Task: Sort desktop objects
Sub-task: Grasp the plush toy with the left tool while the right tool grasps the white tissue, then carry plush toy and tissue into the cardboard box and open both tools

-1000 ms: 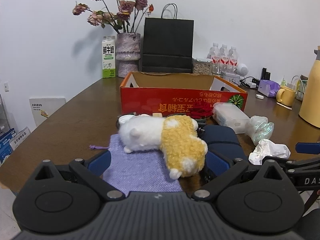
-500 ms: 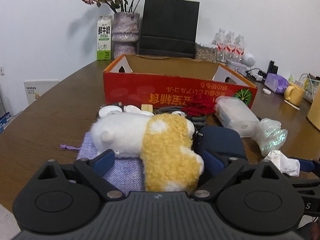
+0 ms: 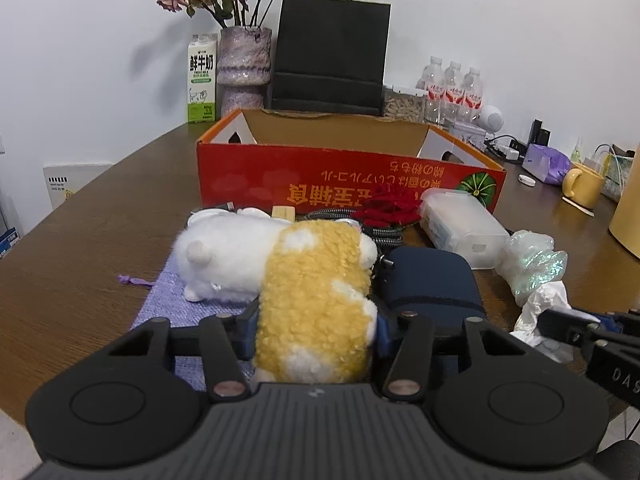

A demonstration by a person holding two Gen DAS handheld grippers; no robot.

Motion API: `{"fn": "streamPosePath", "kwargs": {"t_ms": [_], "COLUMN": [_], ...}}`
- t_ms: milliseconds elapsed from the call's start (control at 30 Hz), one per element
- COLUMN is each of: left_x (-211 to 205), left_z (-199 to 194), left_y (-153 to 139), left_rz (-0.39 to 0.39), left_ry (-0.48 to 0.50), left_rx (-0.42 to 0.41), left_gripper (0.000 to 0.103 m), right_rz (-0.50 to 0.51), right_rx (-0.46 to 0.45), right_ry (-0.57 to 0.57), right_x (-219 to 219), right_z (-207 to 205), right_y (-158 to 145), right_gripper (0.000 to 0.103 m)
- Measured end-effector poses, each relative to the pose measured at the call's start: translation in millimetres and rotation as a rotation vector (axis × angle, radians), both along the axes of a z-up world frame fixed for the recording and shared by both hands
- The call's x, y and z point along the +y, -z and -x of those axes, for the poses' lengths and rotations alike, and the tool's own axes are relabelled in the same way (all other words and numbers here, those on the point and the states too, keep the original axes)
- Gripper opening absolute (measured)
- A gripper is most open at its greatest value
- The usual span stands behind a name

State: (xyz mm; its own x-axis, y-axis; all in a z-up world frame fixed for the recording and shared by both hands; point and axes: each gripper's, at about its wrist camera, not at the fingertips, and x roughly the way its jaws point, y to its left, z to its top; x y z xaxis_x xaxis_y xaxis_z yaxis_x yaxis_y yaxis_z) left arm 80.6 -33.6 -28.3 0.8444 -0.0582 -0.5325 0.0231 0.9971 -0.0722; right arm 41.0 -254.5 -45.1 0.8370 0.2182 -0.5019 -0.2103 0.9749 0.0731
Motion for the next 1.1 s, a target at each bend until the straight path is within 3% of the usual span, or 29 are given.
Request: {"fn": "streamPosePath", "kwargs": {"t_ms": [300, 533, 833, 967, 1100], "left_x": [5, 9, 17, 19, 18], "left_z": [10, -3, -69, -117, -170], "left_y": [-19, -62, -120, -130, -127], "left_rz": [0.002, -0.028, -0.061, -0.045, -0.048], "left_ry": [0.010, 0.054, 0.067, 0.072, 0.064], "left_rx": [-0.070, -0.172, -0.277, -0.239, -0.169], "left_gripper": [0.052, 0.052, 0.052, 0.052, 0.052], "right_rz": [-0.015, -0.031, 0.001, 0.019, 0.004], "right_rx": [-0.068, -0.141, -0.228, -0.221, -0.136], "right_ry": [-0.021, -0.040, -0.060, -0.052, -0.041], "right_x": [-3, -7, -2, 12, 25], "right_z": [12, -9, -90, -140, -196], "right_y": [-19, -52, -113, -132, -137], "right_gripper": [0.009, 0.009, 0.009, 0.009, 0.009]}}
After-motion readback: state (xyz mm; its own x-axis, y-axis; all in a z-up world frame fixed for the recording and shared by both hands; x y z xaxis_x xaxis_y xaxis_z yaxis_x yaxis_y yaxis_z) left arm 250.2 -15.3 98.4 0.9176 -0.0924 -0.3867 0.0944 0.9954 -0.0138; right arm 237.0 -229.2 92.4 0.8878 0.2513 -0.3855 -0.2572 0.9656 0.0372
